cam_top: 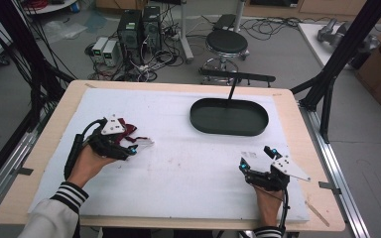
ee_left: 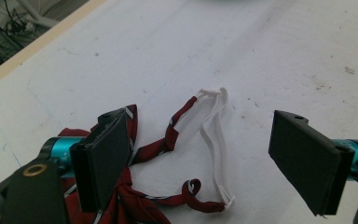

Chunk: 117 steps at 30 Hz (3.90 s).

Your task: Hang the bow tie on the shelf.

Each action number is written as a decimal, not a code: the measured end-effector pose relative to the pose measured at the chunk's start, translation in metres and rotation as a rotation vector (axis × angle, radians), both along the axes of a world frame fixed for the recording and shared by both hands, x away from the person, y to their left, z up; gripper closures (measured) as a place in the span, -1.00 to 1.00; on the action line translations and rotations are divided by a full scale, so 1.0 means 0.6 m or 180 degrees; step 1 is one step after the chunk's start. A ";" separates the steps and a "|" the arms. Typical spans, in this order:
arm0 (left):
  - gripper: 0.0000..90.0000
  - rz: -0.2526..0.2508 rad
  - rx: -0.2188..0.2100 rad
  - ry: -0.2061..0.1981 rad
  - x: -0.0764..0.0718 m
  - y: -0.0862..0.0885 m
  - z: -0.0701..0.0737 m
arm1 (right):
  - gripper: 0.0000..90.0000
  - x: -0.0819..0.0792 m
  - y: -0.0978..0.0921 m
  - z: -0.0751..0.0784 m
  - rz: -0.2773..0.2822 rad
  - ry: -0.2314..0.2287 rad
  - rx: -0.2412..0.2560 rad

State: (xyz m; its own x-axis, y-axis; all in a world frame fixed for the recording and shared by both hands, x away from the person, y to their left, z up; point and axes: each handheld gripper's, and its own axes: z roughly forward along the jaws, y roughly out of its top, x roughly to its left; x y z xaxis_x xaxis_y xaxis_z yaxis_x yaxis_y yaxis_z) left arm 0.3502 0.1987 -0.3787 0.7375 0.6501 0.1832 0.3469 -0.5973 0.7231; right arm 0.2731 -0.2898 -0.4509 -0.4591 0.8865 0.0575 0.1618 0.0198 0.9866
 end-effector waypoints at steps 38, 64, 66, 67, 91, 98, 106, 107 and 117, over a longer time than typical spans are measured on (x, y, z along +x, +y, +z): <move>-0.01 0.0191 0.0557 0.1085 0.064 -0.064 -0.044 | -0.97 -0.002 -0.001 -0.001 0.0005 -0.0048 0.0003; 0.67 0.0415 0.0653 0.1357 0.079 -0.070 -0.052 | -0.97 -0.003 -0.001 -0.001 0.0002 -0.0057 0.0023; 0.76 0.0417 0.0639 0.1351 0.077 -0.070 -0.054 | -0.97 -0.003 -0.001 -0.001 -0.0001 -0.0066 0.0009; 0.82 0.0417 0.0639 0.1351 0.077 -0.070 -0.054 | -0.97 -0.003 -0.001 -0.001 0.0000 -0.0066 0.0011; 0.94 0.0303 0.0235 0.1119 0.066 -0.059 -0.027 | -0.97 -0.003 -0.001 -0.001 0.0000 -0.0054 0.0023; 0.94 0.0304 -0.0177 0.0867 0.061 -0.043 0.008 | -0.97 -0.003 -0.001 -0.001 -0.0005 -0.0056 0.0019; 0.94 0.0291 -0.0479 0.0560 0.056 -0.043 0.045 | -0.97 -0.003 -0.001 -0.001 -0.0005 -0.0057 0.0013; 0.94 0.0286 -0.0522 0.0528 0.056 -0.045 0.049 | -0.97 -0.003 -0.001 -0.001 -0.0005 -0.0057 0.0013; 0.94 0.0190 -0.0709 0.0208 0.052 -0.069 0.082 | -0.97 -0.003 -0.001 -0.001 -0.0004 -0.0057 0.0018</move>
State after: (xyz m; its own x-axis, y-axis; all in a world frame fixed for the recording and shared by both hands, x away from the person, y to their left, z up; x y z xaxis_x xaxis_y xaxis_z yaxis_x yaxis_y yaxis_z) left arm 0.3814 0.1573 -0.3294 0.7021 0.7119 -0.0164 0.4273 -0.4027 0.8095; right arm 0.2715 -0.2905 -0.4514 -0.4589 0.8868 0.0542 0.1440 0.0140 0.9895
